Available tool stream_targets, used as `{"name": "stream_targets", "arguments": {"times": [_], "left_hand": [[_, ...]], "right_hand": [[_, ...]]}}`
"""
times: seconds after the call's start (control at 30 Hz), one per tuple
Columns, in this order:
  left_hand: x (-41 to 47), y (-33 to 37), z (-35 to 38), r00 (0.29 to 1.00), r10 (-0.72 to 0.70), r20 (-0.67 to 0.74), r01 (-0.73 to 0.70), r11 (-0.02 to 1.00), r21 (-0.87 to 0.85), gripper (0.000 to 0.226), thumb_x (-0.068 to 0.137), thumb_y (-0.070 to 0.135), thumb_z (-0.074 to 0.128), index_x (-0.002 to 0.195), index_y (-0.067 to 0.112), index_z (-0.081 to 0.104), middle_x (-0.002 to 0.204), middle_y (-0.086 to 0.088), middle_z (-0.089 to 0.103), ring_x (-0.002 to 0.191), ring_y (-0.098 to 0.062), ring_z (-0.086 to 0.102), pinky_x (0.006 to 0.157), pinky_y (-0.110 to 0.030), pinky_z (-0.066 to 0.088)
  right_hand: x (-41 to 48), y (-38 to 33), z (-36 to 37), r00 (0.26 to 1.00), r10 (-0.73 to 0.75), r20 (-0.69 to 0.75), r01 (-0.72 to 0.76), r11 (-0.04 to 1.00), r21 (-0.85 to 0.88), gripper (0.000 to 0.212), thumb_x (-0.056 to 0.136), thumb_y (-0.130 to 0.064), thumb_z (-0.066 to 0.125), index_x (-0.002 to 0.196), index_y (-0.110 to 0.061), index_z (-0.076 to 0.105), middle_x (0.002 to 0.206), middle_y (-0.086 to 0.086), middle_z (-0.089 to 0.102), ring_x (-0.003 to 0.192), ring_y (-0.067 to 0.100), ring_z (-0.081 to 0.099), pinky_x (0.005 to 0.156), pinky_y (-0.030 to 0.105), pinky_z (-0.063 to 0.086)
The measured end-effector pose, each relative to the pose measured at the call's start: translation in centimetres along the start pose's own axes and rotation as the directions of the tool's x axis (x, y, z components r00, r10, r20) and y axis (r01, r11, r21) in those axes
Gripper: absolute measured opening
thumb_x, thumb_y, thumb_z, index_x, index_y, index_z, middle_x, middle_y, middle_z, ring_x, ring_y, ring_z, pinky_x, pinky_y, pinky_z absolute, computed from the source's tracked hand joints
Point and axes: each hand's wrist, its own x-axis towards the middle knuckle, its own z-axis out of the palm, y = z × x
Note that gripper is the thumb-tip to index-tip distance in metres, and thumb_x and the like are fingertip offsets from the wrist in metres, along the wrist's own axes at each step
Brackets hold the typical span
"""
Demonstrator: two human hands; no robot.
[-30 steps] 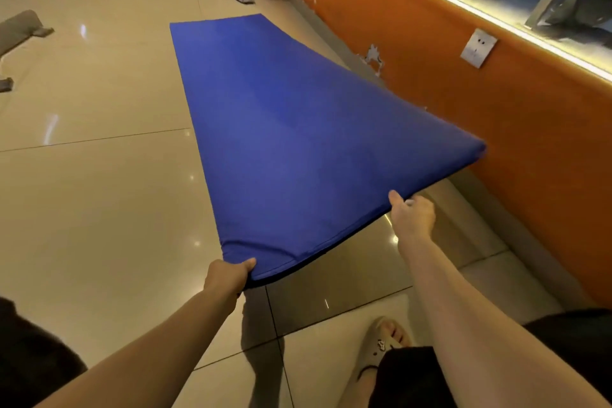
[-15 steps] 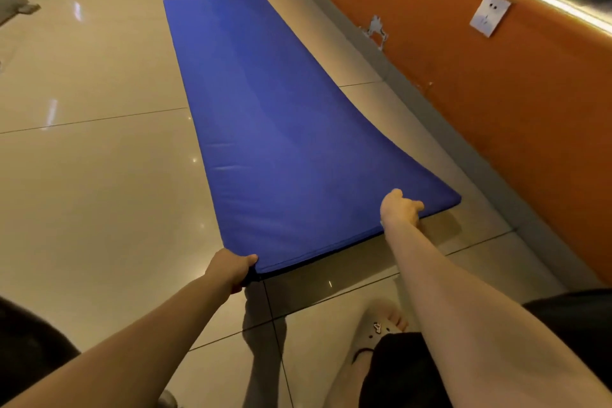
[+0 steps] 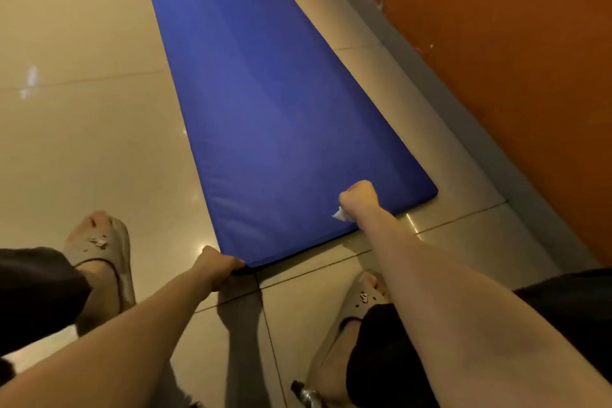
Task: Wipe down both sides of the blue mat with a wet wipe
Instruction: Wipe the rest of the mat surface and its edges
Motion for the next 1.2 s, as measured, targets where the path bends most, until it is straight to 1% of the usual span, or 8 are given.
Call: {"name": "stream_targets", "arguments": {"times": [0.2, 0.3, 0.43, 0.53, 0.6, 0.67, 0.97, 1.2], "left_hand": [[3.7, 2.7, 0.4, 0.978, 0.174, 0.113, -0.2, 0.936, 0.291, 0.042, 0.09, 0.031, 0.074, 0.12, 0.014, 0.049, 0.122, -0.011, 0.058, 0.099, -0.027, 0.062, 0.079, -0.035, 0.055], [5.9, 3.8, -0.8, 0.91, 0.401, 0.103, -0.34, 0.58, 0.74, 0.069, 0.088, 0.047, 0.071, 0.143, 0.017, 0.044, 0.137, -0.007, 0.052, 0.116, -0.025, 0.056, 0.092, -0.034, 0.051], [8.6, 2.5, -2.4, 0.837, 0.5, 0.222, -0.349, 0.175, 0.921, 0.106, 0.078, 0.069, 0.069, 0.16, 0.024, 0.017, 0.163, -0.01, 0.02, 0.147, -0.031, 0.026, 0.117, -0.04, 0.032], [9.9, 0.9, -2.0, 0.854, 0.469, 0.224, -0.34, 0.178, 0.923, 0.114, 0.077, 0.073, 0.067, 0.161, 0.026, 0.007, 0.166, -0.012, 0.006, 0.151, -0.032, 0.015, 0.119, -0.042, 0.032], [9.8, 0.6, -1.6, 0.844, 0.495, 0.207, -0.34, 0.196, 0.92, 0.113, 0.077, 0.071, 0.07, 0.161, 0.025, 0.009, 0.165, -0.012, 0.008, 0.15, -0.033, 0.017, 0.115, -0.042, 0.038], [9.5, 0.6, -1.1, 0.842, 0.505, 0.191, -0.331, 0.204, 0.921, 0.113, 0.077, 0.068, 0.072, 0.16, 0.024, 0.01, 0.164, -0.012, 0.009, 0.149, -0.033, 0.018, 0.112, -0.042, 0.041], [9.2, 0.4, -0.6, 0.847, 0.507, 0.161, -0.31, 0.225, 0.924, 0.108, 0.085, 0.061, 0.07, 0.161, 0.025, 0.002, 0.168, -0.01, -0.002, 0.154, -0.034, 0.007, 0.11, -0.042, 0.044], [9.1, 0.5, -0.3, 0.844, 0.515, 0.149, -0.299, 0.223, 0.928, 0.108, 0.084, 0.06, 0.071, 0.161, 0.026, 0.003, 0.168, -0.009, -0.001, 0.153, -0.034, 0.008, 0.109, -0.042, 0.045]], "right_hand": [[3.3, 3.6, 1.2, 0.978, 0.133, -0.163, -0.101, 0.977, 0.187, 0.036, 0.095, 0.009, 0.055, 0.129, -0.003, 0.051, 0.131, 0.012, 0.056, 0.109, 0.03, 0.063, 0.054, 0.014, 0.048], [6.0, 4.4, 2.7, 0.965, 0.107, -0.241, -0.061, 0.98, 0.191, 0.023, 0.094, 0.001, 0.064, 0.112, -0.009, 0.056, 0.114, 0.01, 0.063, 0.094, 0.023, 0.066, 0.06, 0.022, 0.053], [7.4, 7.1, 4.4, 0.965, 0.028, -0.26, -0.019, 0.999, 0.035, 0.014, 0.096, -0.009, 0.064, 0.109, -0.007, 0.064, 0.1, 0.006, 0.066, 0.089, 0.022, 0.068, 0.076, 0.033, 0.058], [6.2, 9.2, 5.4, 0.97, -0.181, -0.163, 0.132, 0.953, -0.274, 0.029, 0.097, -0.011, 0.056, 0.125, -0.005, 0.06, 0.109, -0.005, 0.056, 0.098, 0.018, 0.059, 0.082, 0.03, 0.052], [5.5, 10.5, 5.7, 0.949, -0.299, -0.101, 0.206, 0.828, -0.521, 0.044, 0.094, -0.011, 0.059, 0.137, -0.011, 0.054, 0.137, 0.005, 0.046, 0.12, 0.024, 0.05, 0.098, 0.038, 0.049], [5.3, 11.6, 5.6, 0.922, -0.37, -0.118, 0.211, 0.732, -0.648, 0.05, 0.094, -0.014, 0.063, 0.142, -0.02, 0.049, 0.138, 0.007, 0.043, 0.119, 0.025, 0.047, 0.1, 0.038, 0.049], [7.1, 10.3, 6.0, 0.953, -0.165, -0.255, 0.131, 0.981, -0.144, 0.023, 0.102, -0.025, 0.059, 0.12, -0.012, 0.058, 0.107, 0.003, 0.064, 0.093, 0.016, 0.063, 0.073, 0.024, 0.051], [6.7, 10.8, 7.4, 0.941, -0.119, -0.317, 0.059, 0.979, -0.195, 0.025, 0.101, -0.028, 0.06, 0.12, -0.012, 0.064, 0.112, 0.005, 0.057, 0.092, 0.02, 0.064, 0.08, 0.032, 0.058]]}}
